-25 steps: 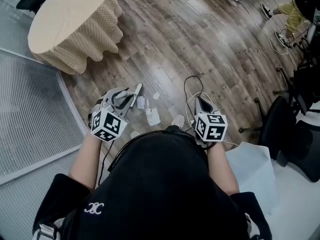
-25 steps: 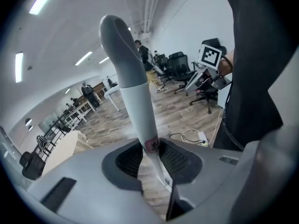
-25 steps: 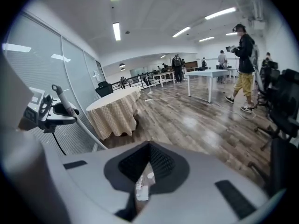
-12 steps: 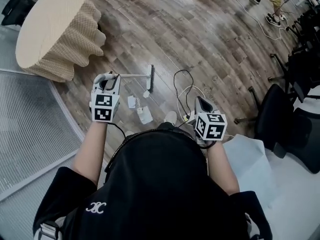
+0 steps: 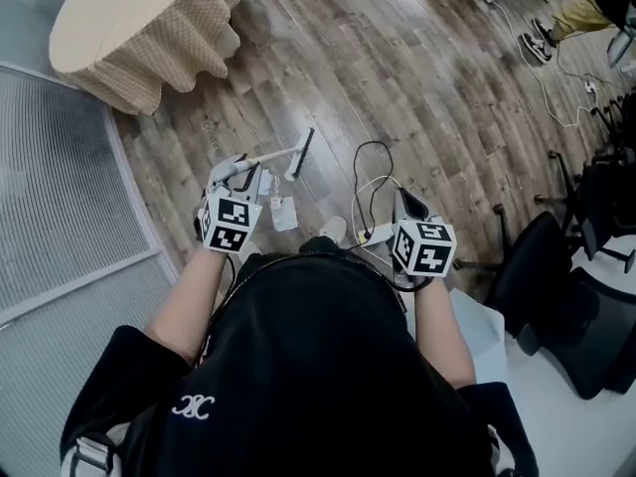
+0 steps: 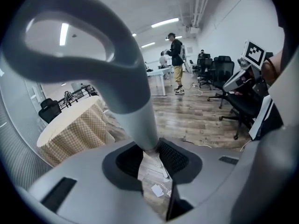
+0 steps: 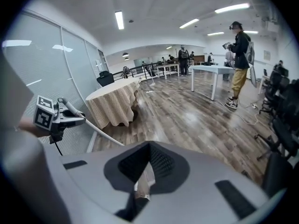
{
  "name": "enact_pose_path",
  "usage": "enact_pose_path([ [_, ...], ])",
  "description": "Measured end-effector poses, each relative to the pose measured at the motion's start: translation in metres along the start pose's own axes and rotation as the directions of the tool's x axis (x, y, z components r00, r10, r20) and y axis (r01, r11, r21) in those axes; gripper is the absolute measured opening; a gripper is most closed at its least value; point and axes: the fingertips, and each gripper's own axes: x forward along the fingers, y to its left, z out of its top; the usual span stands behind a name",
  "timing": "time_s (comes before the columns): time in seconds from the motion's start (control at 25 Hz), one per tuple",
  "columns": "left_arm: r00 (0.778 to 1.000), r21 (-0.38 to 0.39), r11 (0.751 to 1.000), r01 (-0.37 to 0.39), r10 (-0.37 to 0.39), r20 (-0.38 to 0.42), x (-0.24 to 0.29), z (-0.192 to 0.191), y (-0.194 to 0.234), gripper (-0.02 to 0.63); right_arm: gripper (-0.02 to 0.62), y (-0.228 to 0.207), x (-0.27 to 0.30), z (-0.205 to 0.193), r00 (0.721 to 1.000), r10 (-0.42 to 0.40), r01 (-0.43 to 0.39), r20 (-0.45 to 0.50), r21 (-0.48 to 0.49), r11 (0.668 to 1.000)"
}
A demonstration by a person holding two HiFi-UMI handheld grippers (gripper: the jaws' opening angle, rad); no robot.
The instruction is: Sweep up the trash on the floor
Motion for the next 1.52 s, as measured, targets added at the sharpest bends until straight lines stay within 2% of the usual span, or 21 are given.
enact_pose_path([
  [0.2, 1.0, -0.002, 1.0, -0.003, 0.003, -0.019, -0.02, -0.019, 0.004, 0.104, 0.014, 0.047, 0.022, 0.03, 0.997, 0.077, -0.075, 0.017, -0.093, 0.993],
  [0.36, 1.0, 0.014, 1.0, 0.025, -0.025, 0.004, -0.034, -0.026, 0.002, 0.104, 0.014, 0.077, 0.029, 0.036, 0.993, 0.117, -0.114, 0.015, -0.134, 0.984],
  [0.64, 0.986, 0.041, 0.995, 0.088, -0.093, 0.14, -0.057, -0.002, 0.015, 0.104, 0.014, 0.129, 0.038, 0.039, 0.988, 0.156, -0.153, 0.004, -0.168, 0.974],
  [1.0, 0.932, 0.01, 0.996, 0.092, -0.09, 0.351, -0.126, 0.053, 0.052, 0.104, 0.014, 0.199, 0.031, 0.069, 0.972, 0.221, -0.2, 0.077, -0.223, 0.954],
  [1.2, 0.895, -0.037, 0.997, 0.069, -0.045, 0.444, -0.165, 0.075, 0.08, 0.104, 0.014, 0.25, 0.014, 0.114, 0.939, 0.291, -0.232, 0.18, -0.292, 0.928],
  [1.4, 0.858, -0.049, 0.998, 0.031, -0.002, 0.513, -0.209, 0.093, 0.103, 0.104, 0.014, 0.298, -0.019, 0.158, 0.883, 0.368, -0.256, 0.292, -0.358, 0.898],
  [1.52, 0.838, -0.081, 0.997, -0.001, 0.046, 0.544, -0.222, 0.107, 0.123, 0.104, 0.014, 0.316, -0.038, 0.19, 0.844, 0.393, -0.244, 0.366, -0.39, 0.888],
])
